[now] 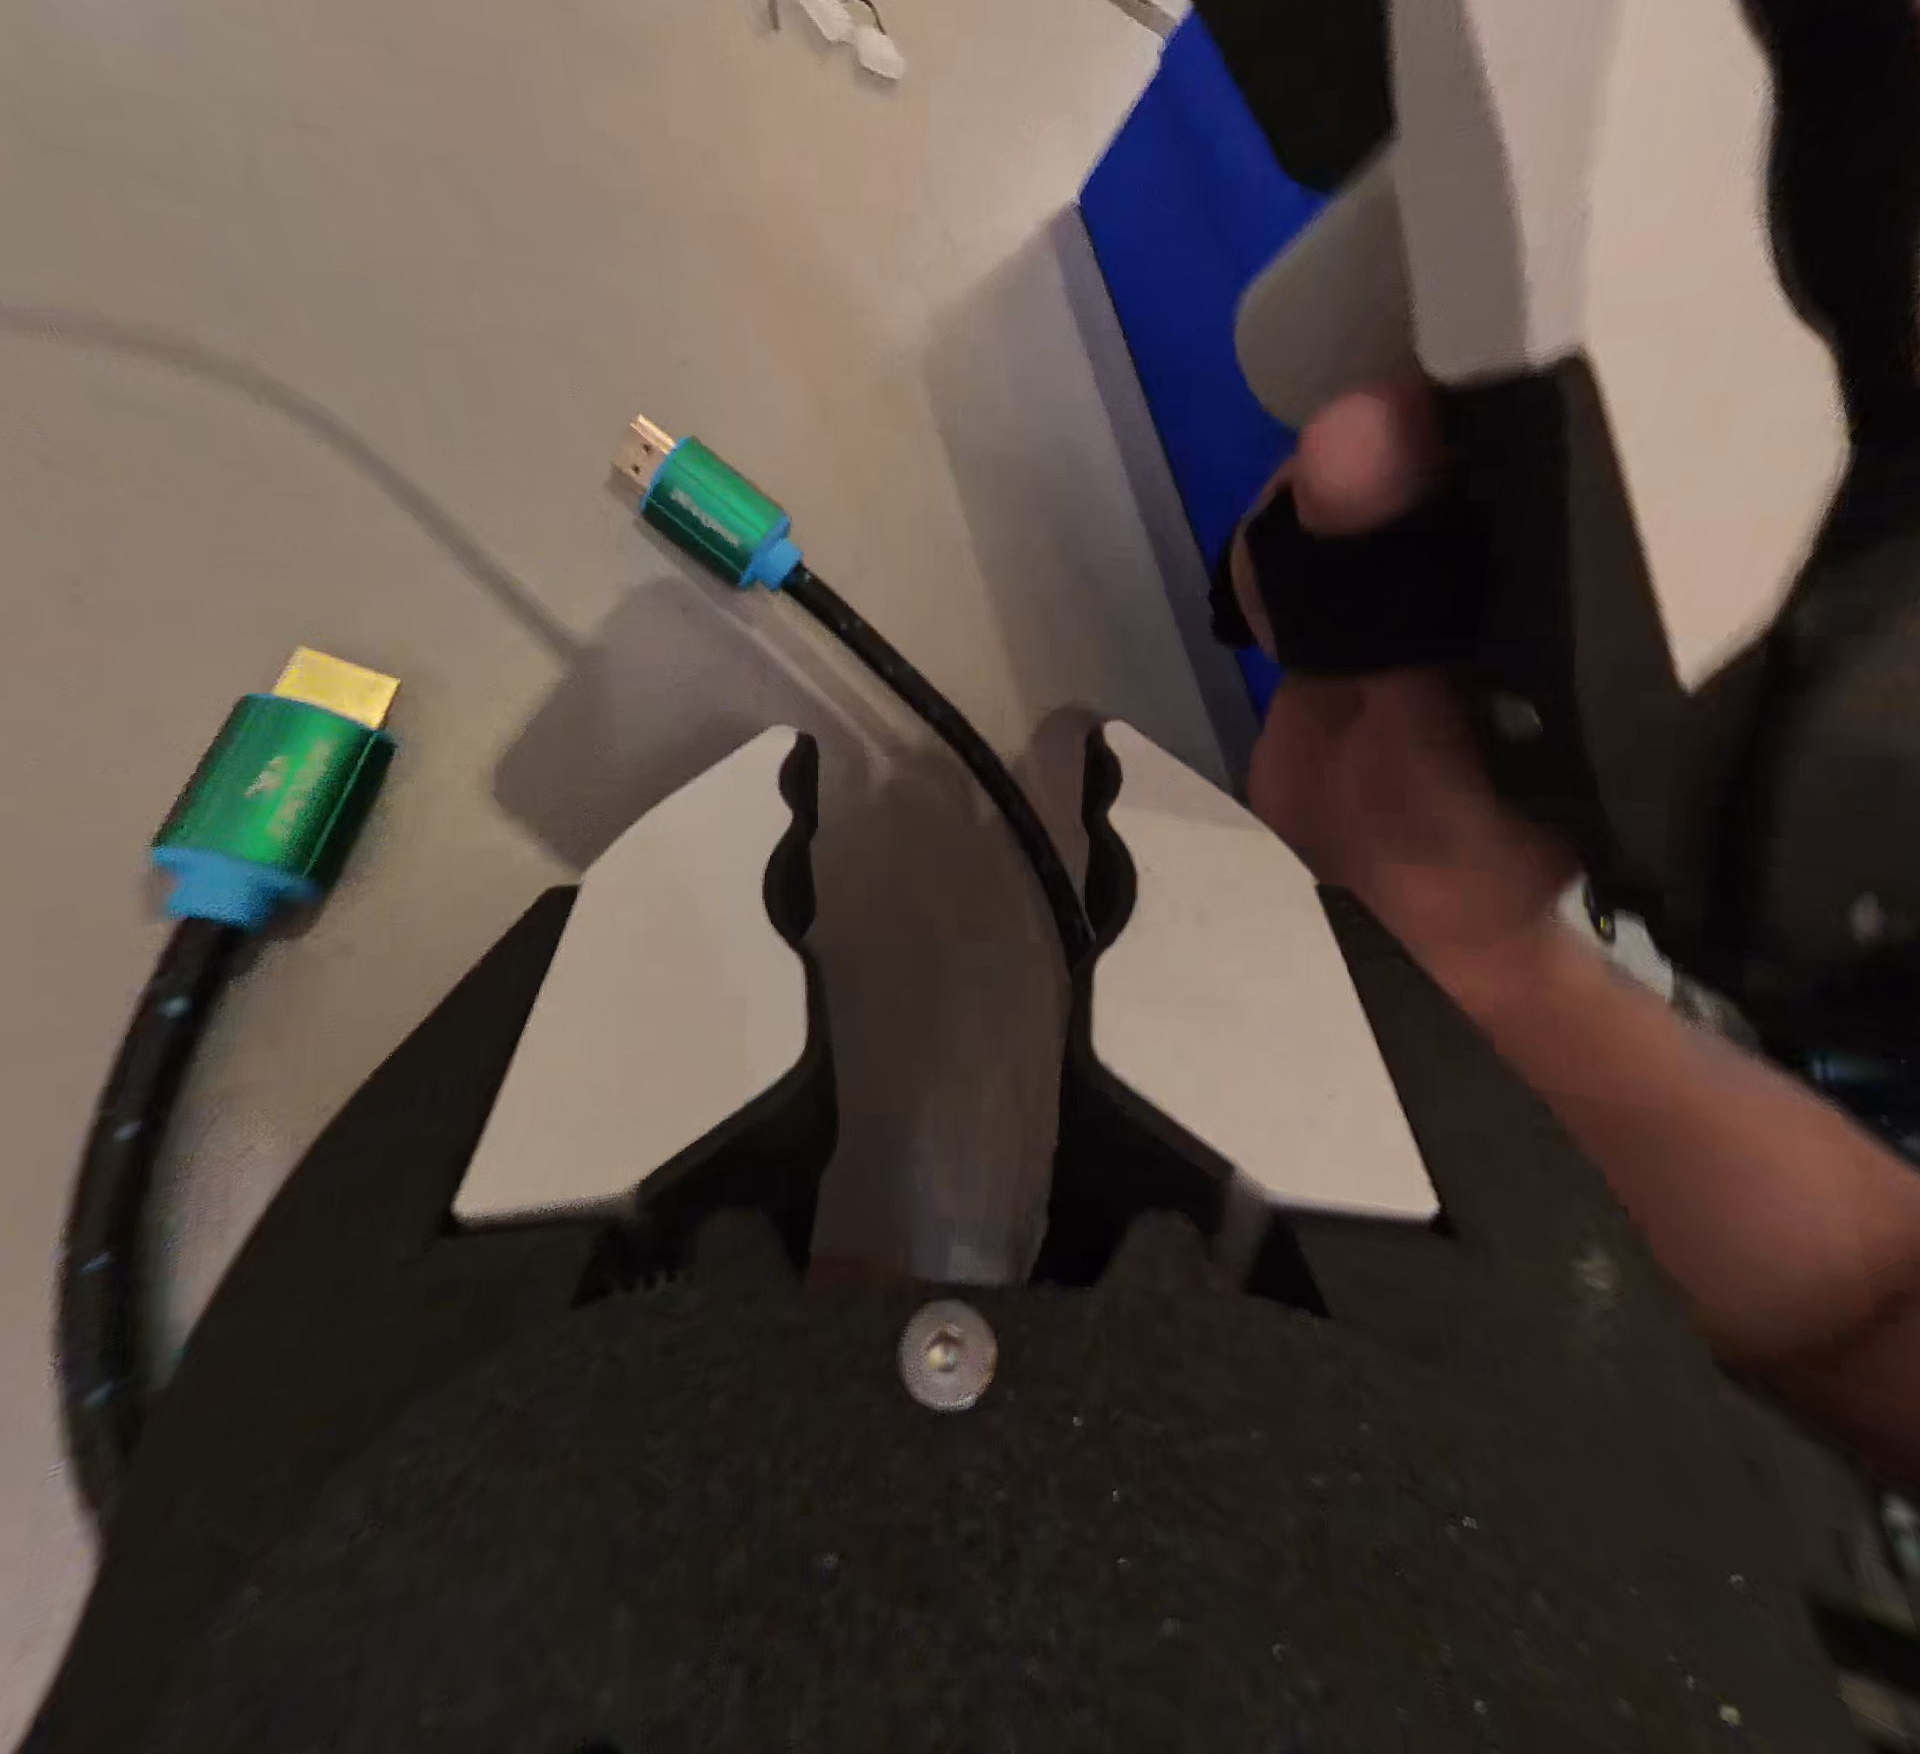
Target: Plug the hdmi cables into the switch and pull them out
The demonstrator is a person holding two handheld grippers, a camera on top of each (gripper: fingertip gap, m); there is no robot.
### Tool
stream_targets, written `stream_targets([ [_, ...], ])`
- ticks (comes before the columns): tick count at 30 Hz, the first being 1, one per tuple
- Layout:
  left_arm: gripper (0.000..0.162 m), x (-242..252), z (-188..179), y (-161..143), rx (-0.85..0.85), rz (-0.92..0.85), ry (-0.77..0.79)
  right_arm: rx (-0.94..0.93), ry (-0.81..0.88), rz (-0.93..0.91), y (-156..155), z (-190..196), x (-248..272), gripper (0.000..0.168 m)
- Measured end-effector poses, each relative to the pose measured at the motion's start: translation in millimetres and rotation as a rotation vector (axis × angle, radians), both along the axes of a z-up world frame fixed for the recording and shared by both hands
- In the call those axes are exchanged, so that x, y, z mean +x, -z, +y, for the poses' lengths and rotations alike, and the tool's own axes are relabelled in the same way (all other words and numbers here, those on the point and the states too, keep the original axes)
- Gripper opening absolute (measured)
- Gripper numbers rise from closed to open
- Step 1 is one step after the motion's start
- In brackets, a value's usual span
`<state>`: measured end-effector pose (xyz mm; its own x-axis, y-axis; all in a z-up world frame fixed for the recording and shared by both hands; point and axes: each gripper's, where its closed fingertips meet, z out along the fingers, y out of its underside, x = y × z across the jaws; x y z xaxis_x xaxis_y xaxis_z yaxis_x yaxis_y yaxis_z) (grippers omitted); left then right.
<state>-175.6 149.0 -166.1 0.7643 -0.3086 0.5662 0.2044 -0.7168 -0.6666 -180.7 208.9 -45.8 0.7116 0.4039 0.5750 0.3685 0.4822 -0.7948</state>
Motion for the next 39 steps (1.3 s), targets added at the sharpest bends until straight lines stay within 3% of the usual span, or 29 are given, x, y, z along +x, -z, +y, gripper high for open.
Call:
stream_targets([
  [5,0.048,12,25,19,-0.116,-0.057,-0.140,-0.024,-0.001,0.019,2,2,1,0.013],
  [7,0.035,18,28,26,-0.158,-0.079,-0.150,-0.031,0.000,0.026,1,3,3,0.013],
  [9,0.035,19,32,26,-0.165,-0.066,-0.166,-0.039,-0.001,0.034,1,4,4,0.013],
  [13,0.031,24,39,30,-0.212,-0.071,-0.166,-0.057,-0.001,0.041,3,6,5,0.013],
  [17,0.010,30,47,35,-0.262,-0.147,-0.139,-0.082,0.001,0.052,5,10,7,0.013],
  [24,0.007,32,44,35,-0.233,-0.095,-0.049,-0.104,-0.002,0.078,4,11,10,0.013],
  [29,0.007,8,9,30,-0.139,0.079,0.077,-0.076,0.010,0.057,2,11,11,0.013],
  [35,0.007,-31,-38,12,0.078,0.444,0.334,-0.127,-0.049,0.005,16,7,-4,0.013],
  [39,0.007,-64,-51,-27,0.135,0.551,0.501,-0.090,-0.101,-0.154,33,-1,-23,0.013],
])
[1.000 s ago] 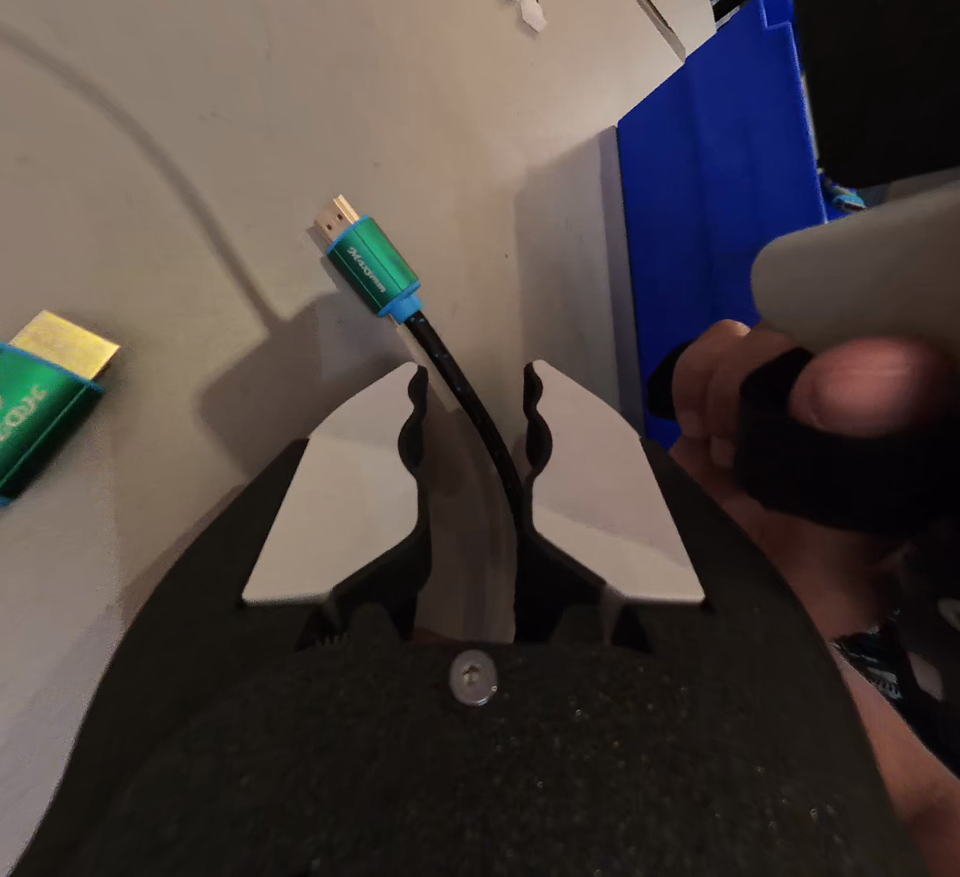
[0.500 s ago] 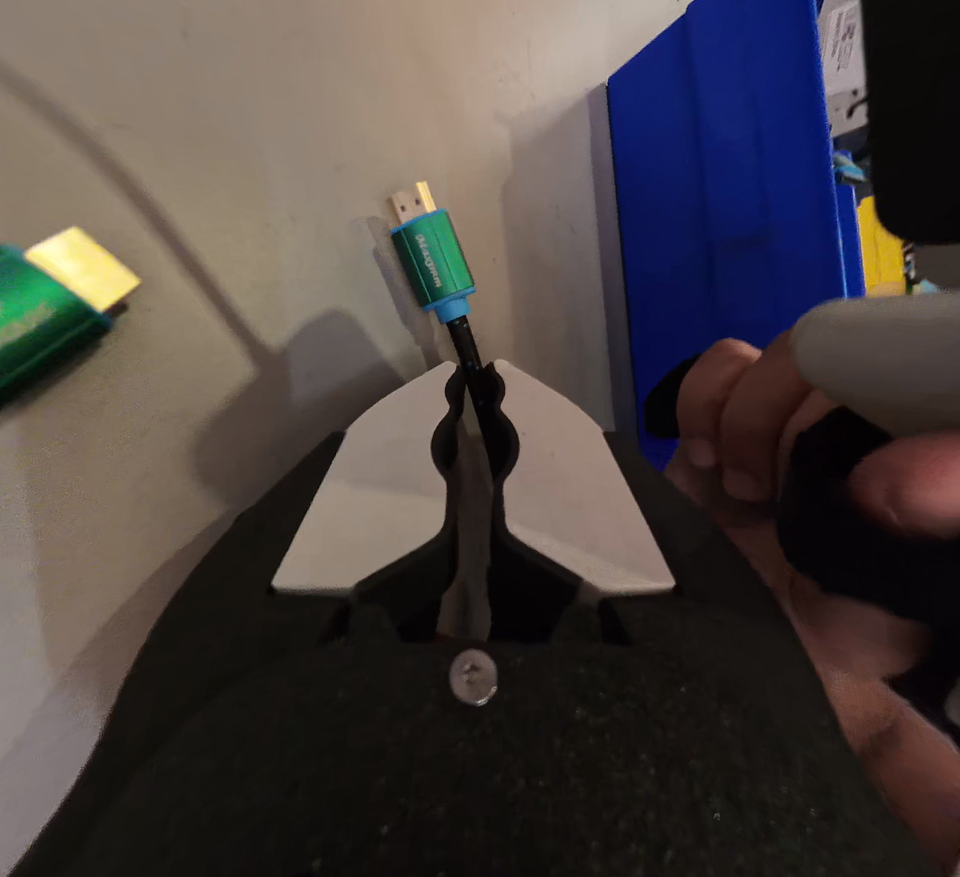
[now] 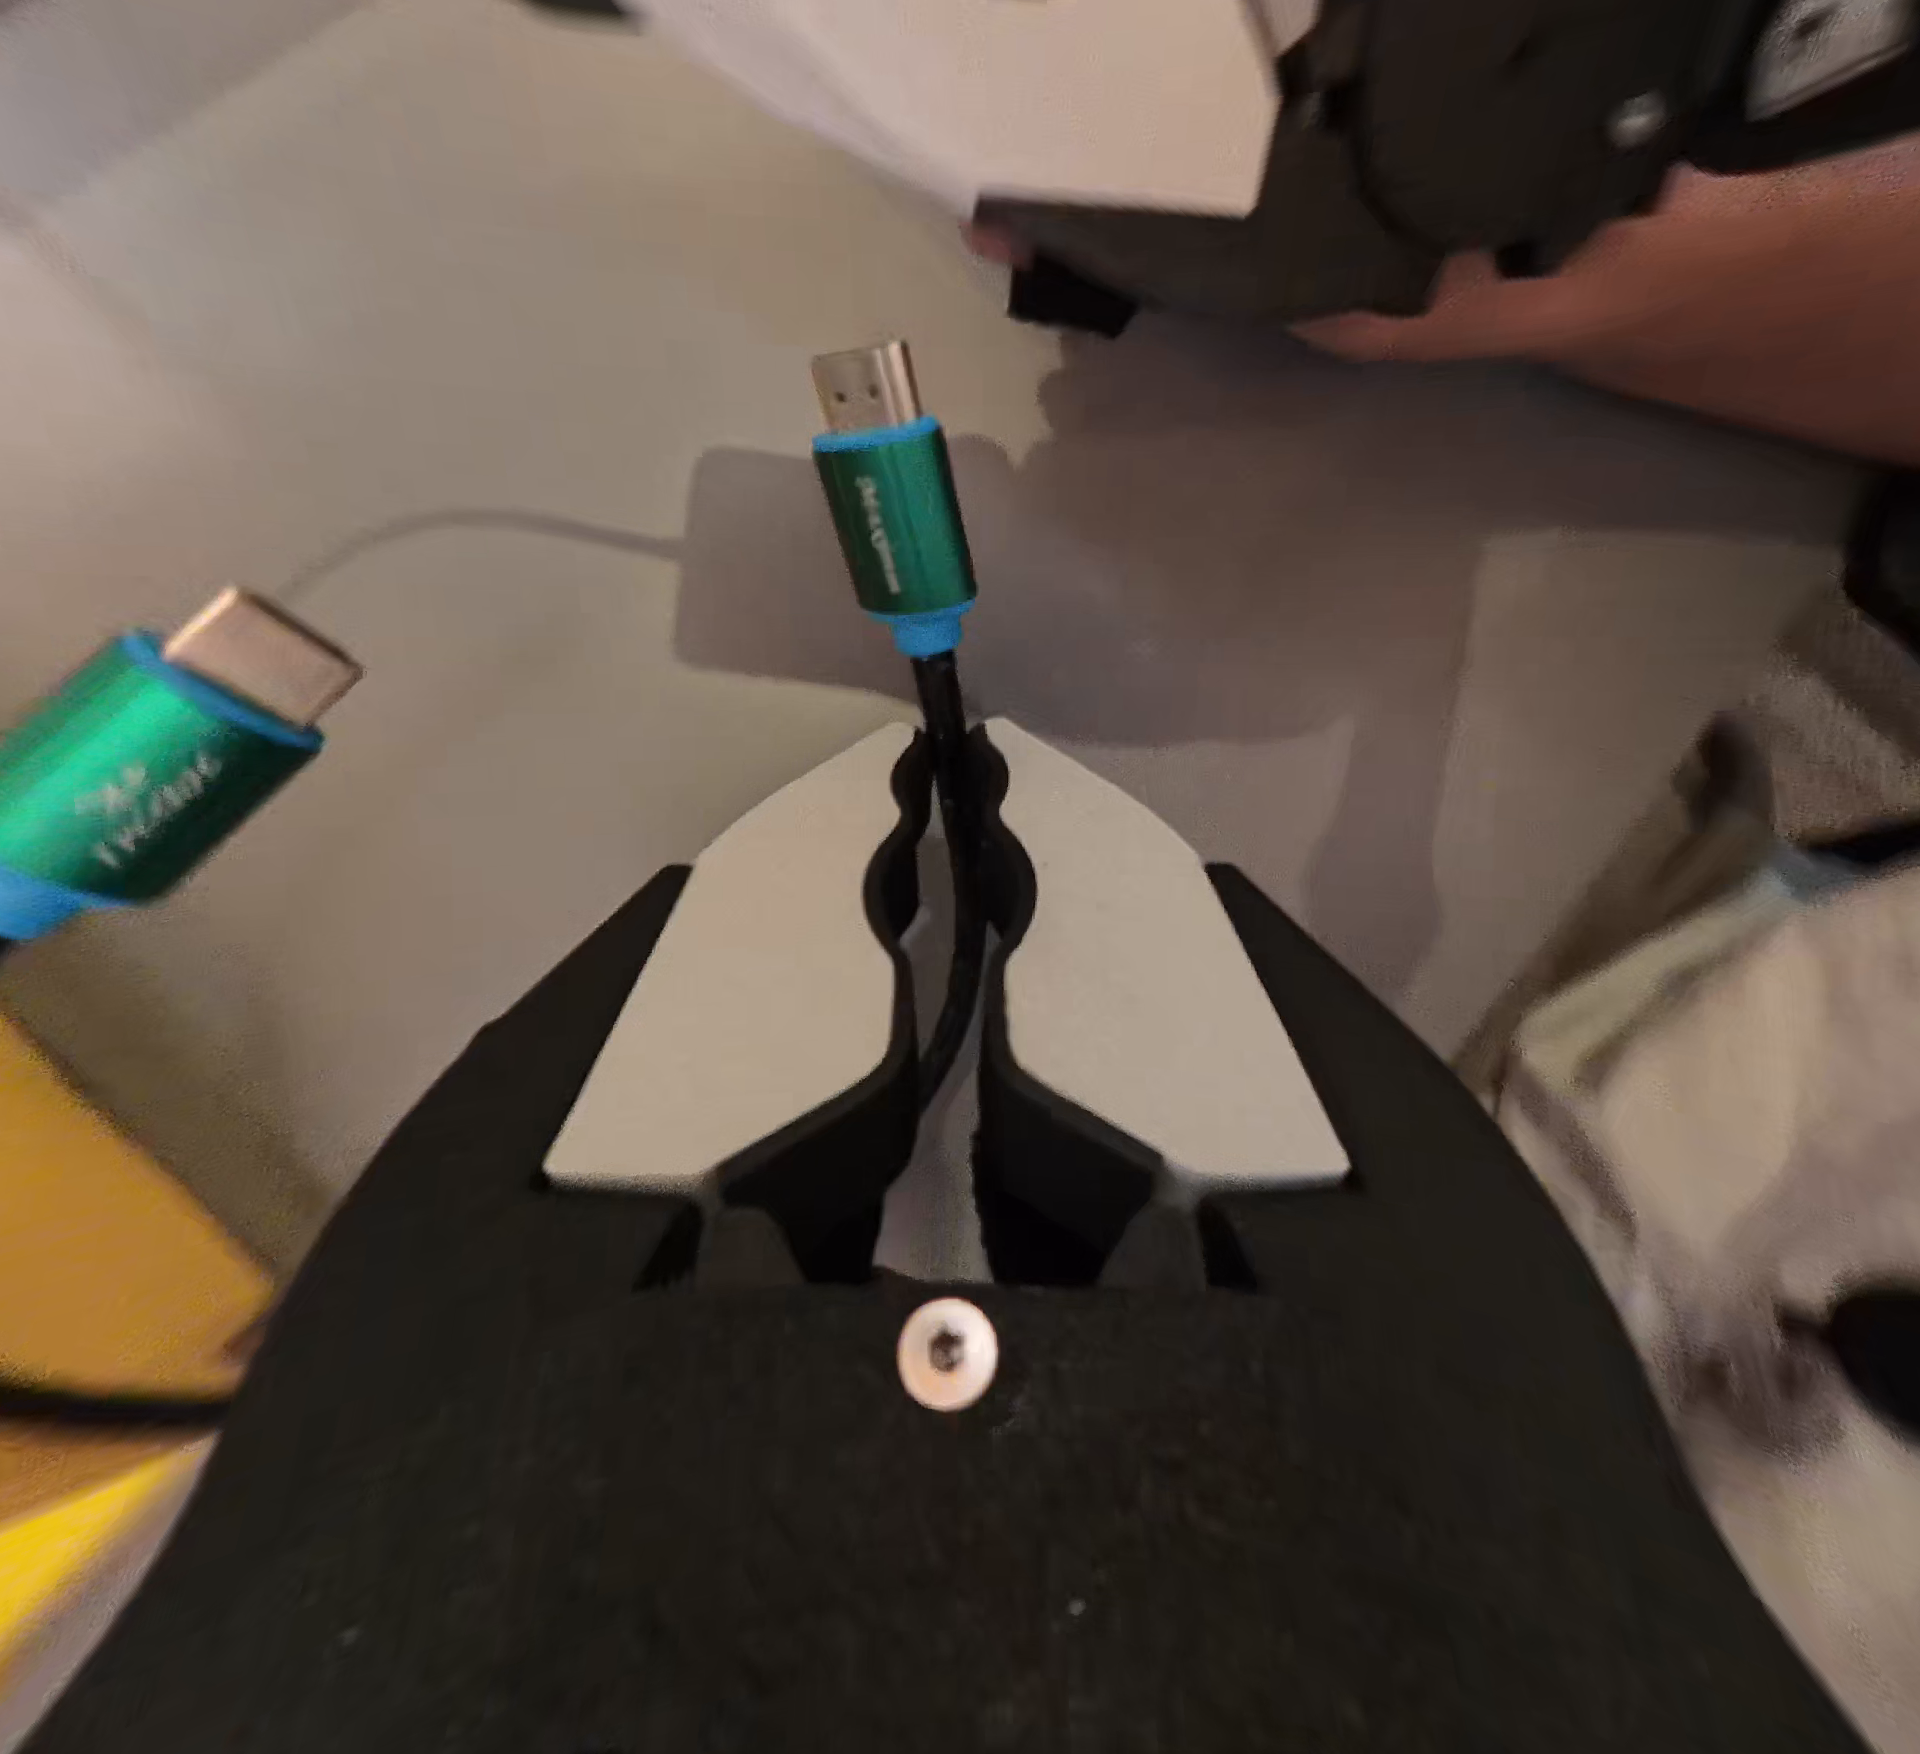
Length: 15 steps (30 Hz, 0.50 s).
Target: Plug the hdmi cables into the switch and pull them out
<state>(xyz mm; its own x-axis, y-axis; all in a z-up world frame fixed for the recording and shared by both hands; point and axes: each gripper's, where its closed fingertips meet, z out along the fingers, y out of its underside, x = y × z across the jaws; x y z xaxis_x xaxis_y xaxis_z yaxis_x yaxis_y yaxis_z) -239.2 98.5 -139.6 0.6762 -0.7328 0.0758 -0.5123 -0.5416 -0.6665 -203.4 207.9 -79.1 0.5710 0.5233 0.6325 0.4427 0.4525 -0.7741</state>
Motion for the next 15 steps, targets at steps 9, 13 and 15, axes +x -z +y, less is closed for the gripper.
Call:
stream_targets([
  [9,0.007,-50,7,-50,-0.006,0.433,0.334,0.156,-0.118,-0.298,30,-29,-32,0.013],
  [13,0.006,-51,15,-20,-0.077,0.535,0.392,0.198,-0.106,-0.443,41,-30,-35,0.013],
  [15,0.006,-42,19,-4,-0.128,0.508,0.371,0.177,-0.095,-0.544,54,-27,-33,0.013],
])
